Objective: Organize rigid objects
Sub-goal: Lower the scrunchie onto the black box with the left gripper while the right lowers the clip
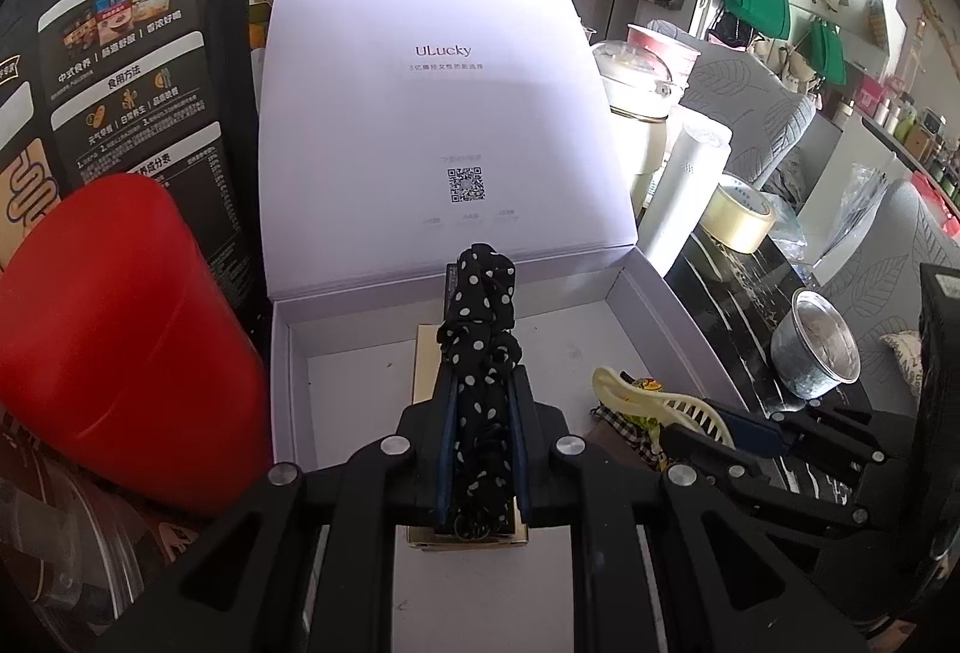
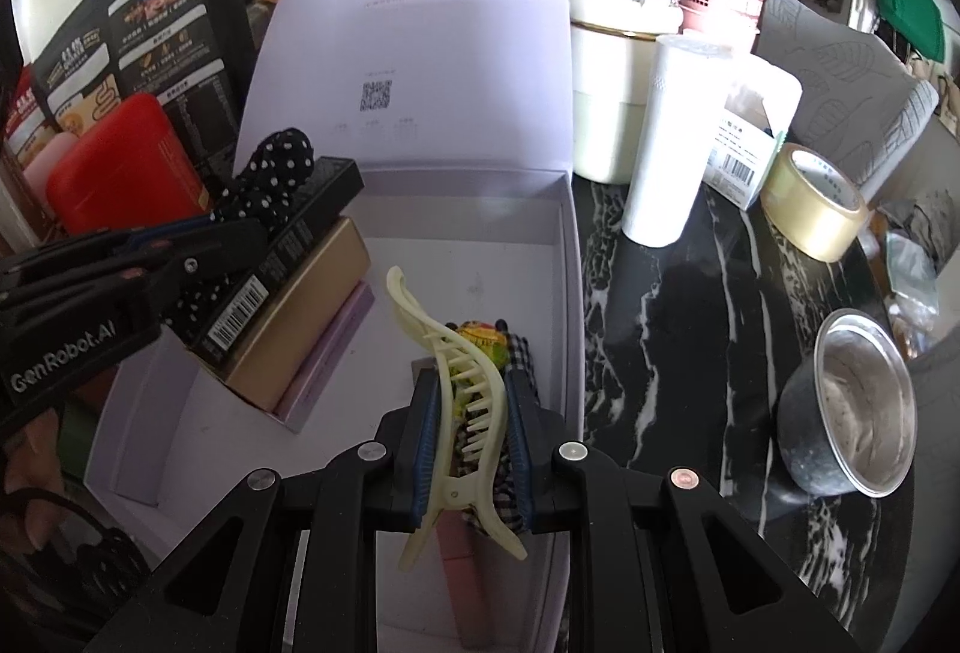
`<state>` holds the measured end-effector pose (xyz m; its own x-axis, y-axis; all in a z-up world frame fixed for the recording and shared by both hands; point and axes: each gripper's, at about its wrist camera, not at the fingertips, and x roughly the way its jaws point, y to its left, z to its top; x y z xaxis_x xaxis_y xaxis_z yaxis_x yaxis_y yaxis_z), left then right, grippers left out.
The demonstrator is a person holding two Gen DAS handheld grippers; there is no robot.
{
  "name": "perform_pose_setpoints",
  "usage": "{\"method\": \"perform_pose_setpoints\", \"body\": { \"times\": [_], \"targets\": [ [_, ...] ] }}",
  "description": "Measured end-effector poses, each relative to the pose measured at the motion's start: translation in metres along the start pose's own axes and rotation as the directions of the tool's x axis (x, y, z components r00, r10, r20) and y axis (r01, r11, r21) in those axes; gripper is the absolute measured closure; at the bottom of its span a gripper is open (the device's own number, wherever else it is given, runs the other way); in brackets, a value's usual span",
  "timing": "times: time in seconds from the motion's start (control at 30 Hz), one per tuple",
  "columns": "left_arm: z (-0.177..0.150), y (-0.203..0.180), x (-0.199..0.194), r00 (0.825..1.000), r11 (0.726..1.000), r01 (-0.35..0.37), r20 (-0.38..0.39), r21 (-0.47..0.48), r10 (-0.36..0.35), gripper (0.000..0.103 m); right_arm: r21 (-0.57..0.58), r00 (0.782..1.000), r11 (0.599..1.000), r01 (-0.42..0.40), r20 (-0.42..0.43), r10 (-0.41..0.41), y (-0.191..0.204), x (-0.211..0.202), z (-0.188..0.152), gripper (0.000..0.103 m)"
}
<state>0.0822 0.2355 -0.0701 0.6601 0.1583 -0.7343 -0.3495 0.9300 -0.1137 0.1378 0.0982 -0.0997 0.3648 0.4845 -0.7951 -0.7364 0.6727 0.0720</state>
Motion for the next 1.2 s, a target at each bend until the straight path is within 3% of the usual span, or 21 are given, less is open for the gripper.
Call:
{"method": "perform_pose_setpoints", "body": {
  "times": [0.47, 0.6, 0.87, 0.97, 1.2],
  "targets": [
    [0.003, -0.001, 0.003, 1.0, 1.0, -0.023, -0.002, 0.008, 0.023, 0.087, -0.016, 0.999, 0.999, 0.029, -0.018, -0.029, 0.006, 0.012, -0.003, 0.081],
    [0.003, -0.002, 0.003, 1.0, 0.999, -0.03, -0.005, 0.01, 0.03, 0.087, -0.009, 0.999, 0.999, 0.033, -0.008, -0.033, 0.004, 0.008, -0.002, 0.072],
    [0.005, -0.002, 0.003, 0.998, 0.999, -0.055, -0.024, -0.003, 0.054, 0.087, -0.02, 0.999, 0.999, 0.041, -0.002, -0.041, 0.007, 0.004, -0.001, 0.07],
    [0.005, 0.0, 0.003, 0.998, 0.998, -0.052, -0.026, -0.024, 0.051, 0.087, -0.012, 1.0, 0.999, 0.029, 0.006, -0.029, 0.006, 0.0, 0.0, 0.062],
    [0.005, -0.005, 0.002, 0.996, 0.997, -0.076, -0.039, -0.007, 0.076, 0.086, 0.003, 0.999, 0.999, 0.039, 0.018, -0.039, 0.002, -0.008, 0.0, 0.062]
  ]
}}
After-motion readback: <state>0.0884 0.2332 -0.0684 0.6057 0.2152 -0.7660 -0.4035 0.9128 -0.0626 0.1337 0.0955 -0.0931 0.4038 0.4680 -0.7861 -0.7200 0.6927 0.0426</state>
